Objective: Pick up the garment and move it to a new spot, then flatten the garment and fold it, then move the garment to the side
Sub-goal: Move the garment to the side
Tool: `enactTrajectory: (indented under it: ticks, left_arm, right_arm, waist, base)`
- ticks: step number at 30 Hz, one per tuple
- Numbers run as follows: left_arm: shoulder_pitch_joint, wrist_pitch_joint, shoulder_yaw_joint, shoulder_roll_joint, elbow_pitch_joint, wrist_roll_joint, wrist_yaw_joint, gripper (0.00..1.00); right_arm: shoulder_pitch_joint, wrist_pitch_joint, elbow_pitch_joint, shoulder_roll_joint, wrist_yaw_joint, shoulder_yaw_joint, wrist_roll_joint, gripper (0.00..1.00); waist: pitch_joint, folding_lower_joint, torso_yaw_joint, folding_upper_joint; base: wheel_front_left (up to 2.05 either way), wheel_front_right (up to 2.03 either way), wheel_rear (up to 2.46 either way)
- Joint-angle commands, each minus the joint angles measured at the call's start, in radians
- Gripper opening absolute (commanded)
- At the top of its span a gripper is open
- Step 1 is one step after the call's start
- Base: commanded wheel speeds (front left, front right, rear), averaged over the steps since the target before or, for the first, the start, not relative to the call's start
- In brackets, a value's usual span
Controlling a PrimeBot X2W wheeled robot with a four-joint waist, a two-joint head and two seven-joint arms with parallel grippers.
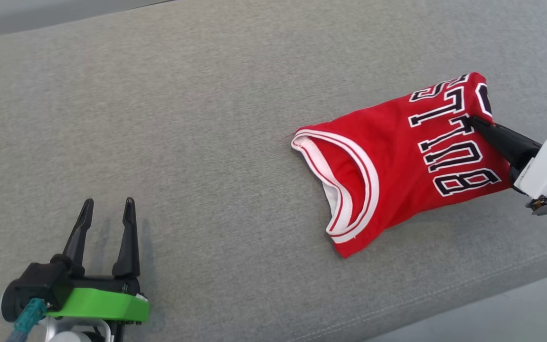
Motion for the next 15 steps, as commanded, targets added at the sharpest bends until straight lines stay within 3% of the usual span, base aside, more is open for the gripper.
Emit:
enactTrajectory:
  ticks: [1,8,15]
  left_arm:
    - [-0.006,0.005,0.002,0.015,-0.009,0.008,0.006,1.00]
    - [-0.052,0.057,-0.006,0.052,-0.107,0.034,0.012,1.00]
    - [-0.112,0.117,-0.026,0.079,-0.178,0.062,0.019,1.00]
  right_arm:
    - [0.012,-0.012,0.006,-0.001,0.000,-0.005,-0.004,0.00]
    - [-0.096,-0.098,0.133,0.004,0.000,-0.033,-0.112,0.00]
    - [-0.323,-0.202,0.359,-0.013,0.000,-0.074,-0.275,0.00]
  waist:
    - [0.020,0.0000,-0.054,0.0000]
    - [0.112,0.0000,-0.108,0.0000]
    - [0.229,0.0000,-0.081,0.0000]
  base:
    - [0.00,0.00,0.00]
    - [0.00,0.00,0.00]
    - [0.00,0.00,0.00]
